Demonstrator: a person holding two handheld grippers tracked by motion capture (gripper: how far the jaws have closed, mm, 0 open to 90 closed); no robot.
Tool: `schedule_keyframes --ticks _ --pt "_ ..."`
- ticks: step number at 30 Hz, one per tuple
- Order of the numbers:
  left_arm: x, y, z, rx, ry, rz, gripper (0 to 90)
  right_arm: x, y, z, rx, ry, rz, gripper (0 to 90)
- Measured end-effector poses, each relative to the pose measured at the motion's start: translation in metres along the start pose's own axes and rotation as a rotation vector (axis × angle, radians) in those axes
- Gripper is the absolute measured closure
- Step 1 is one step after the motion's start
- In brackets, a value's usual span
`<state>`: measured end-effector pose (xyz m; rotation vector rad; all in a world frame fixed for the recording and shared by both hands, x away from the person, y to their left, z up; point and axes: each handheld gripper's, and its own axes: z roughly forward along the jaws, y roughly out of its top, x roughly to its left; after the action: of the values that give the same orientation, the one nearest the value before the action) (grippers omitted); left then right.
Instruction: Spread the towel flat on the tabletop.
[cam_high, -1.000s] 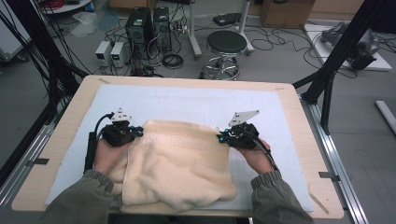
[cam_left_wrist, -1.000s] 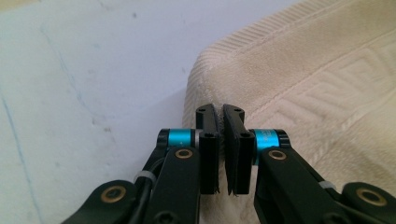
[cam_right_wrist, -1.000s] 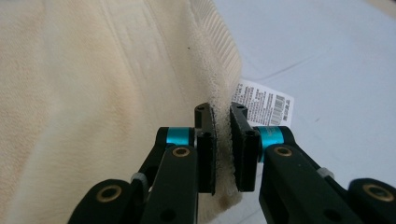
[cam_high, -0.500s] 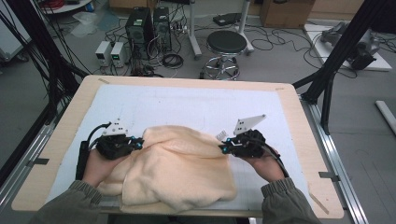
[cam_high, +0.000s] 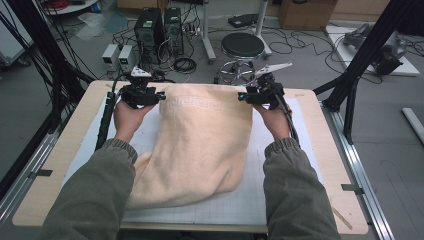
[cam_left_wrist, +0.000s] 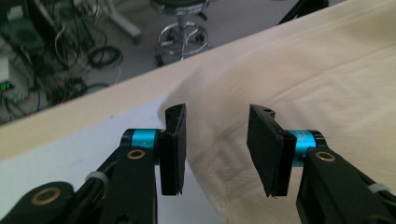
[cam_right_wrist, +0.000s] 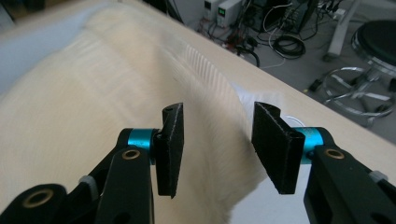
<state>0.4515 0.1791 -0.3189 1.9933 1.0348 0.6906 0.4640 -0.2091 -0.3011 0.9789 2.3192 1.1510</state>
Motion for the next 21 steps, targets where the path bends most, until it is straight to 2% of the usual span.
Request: schedule_keyframes --ticks 1,2,3,5,7,11,16,18,19,21 --pt "0.0 -0.005 0.002 0.017 -0.013 0.013 57.3 0.004 -0.004 0.004 0.034 0.004 -0.031 53.6" --pt "0.0 -0.011 0.003 0.024 -0.034 -0.004 56.7 0.007 -0.011 0.007 0.035 0.018 -0.045 53.6" --pt "0.0 -0.017 0.003 0.031 -0.051 -0.014 56.6 0.01 -0.018 0.009 0.047 0.038 -0.033 53.5" --pt "-0.006 -0.031 0.0 0.044 -0.085 0.0 56.3 0.016 -0.033 0.01 0.057 0.073 -0.032 52.9" --pt "-0.012 -0.042 -0.006 0.034 -0.118 0.007 54.8 0.028 -0.05 0.006 0.07 0.095 -0.051 52.3" --pt "-0.029 -0.068 -0.028 0.019 -0.186 0.058 52.0 0.049 -0.073 -0.011 0.072 0.132 -0.092 51.1" --pt "-0.048 -0.101 -0.058 0.0 -0.232 0.11 48.7 0.076 -0.104 -0.034 0.053 0.185 -0.131 49.0" --pt "-0.054 -0.111 -0.065 -0.008 -0.245 0.118 48.4 0.083 -0.108 -0.037 0.113 0.199 -0.123 45.7" --pt "-0.056 -0.116 -0.067 -0.001 -0.247 0.133 48.5 0.087 -0.111 -0.038 0.12 0.21 -0.136 46.5" --pt "-0.058 -0.125 -0.067 0.01 -0.245 0.145 48.6 0.096 -0.121 -0.041 0.066 0.209 -0.16 49.0"
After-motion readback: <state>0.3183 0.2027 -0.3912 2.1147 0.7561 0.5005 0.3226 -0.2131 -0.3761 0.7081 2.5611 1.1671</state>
